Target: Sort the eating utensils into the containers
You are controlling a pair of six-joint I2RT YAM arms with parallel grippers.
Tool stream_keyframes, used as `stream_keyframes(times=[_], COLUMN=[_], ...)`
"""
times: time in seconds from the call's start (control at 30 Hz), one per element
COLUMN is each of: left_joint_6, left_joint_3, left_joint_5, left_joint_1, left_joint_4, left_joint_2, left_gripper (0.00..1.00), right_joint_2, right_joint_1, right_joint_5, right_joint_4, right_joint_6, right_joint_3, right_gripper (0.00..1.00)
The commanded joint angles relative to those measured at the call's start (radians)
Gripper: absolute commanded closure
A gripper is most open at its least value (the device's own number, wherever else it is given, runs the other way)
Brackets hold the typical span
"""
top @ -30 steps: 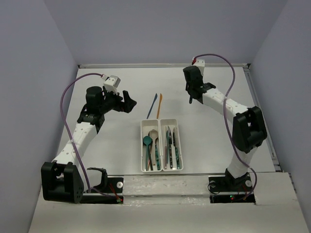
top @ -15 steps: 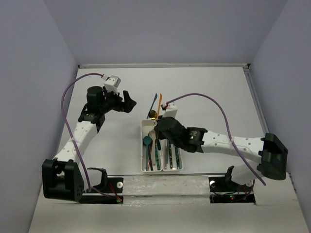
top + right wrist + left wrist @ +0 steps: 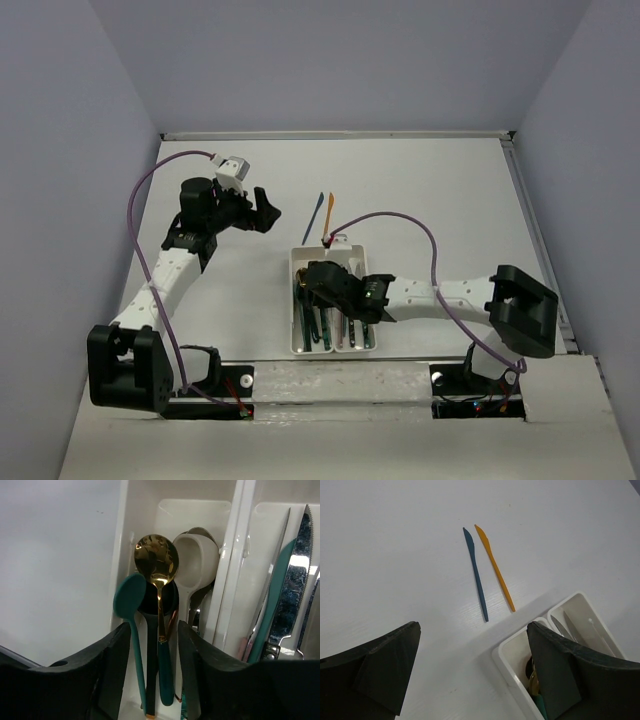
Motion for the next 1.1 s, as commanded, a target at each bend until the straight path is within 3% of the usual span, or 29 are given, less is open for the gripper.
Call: stream_keyframes(times=[0.0, 0.1, 0.17, 0.2, 0.27, 0.5, 0.73, 1.07], left_joint_6=[0.023, 0.023, 0.024, 0.026, 0.029, 0.087, 0.099, 0.102], left_joint_3=[-0.007, -0.001, 0.008, 0.009, 0.013, 0.003, -0.017, -0.043], left_joint_5=[0.008, 0.007, 0.004, -0.002, -0.013, -0.103, -0.128, -0.128], left_joint_1=[0.006, 0.006, 0.006, 0.006, 0.006, 0.006, 0.006, 0.006], left_joint_4=[0.046, 0.047, 0.049, 0.049, 0.05, 0.082, 0.122, 0.153], left_joint_2=[0.003, 0.021, 0.038, 0.043, 0.052, 0.062, 0.078, 0.099], left_gripper=[0.01, 0.02, 0.03, 0.03, 0.03, 0.03, 0.02, 0.02], right_joint_2=[-0.113, -0.166, -0.164, -0.132, -0.077, 0.243, 0.555, 0.705], right_joint_1=[0.005, -0.037, -0.117, -0.218, -0.301, -0.5, -0.525, -0.525], right_joint_5=[0.097, 0.149, 0.042, -0.025, -0.166, -0.231, -0.254, -0.273], right_joint_4=[-0.006, -0.059, -0.093, -0.135, -0.164, -0.274, -0.429, -0.46], right_joint_6=[-0.049, -0.211, -0.332, -0.356, -0.396, -0.495, -0.535, -0.529], right_joint_3=[0.043, 0.11, 0.216, 0.255, 0.364, 0.637, 0.916, 0.949], right_gripper=[0.49, 0.5, 0.5, 0.5, 0.49, 0.38, 0.34, 0.43])
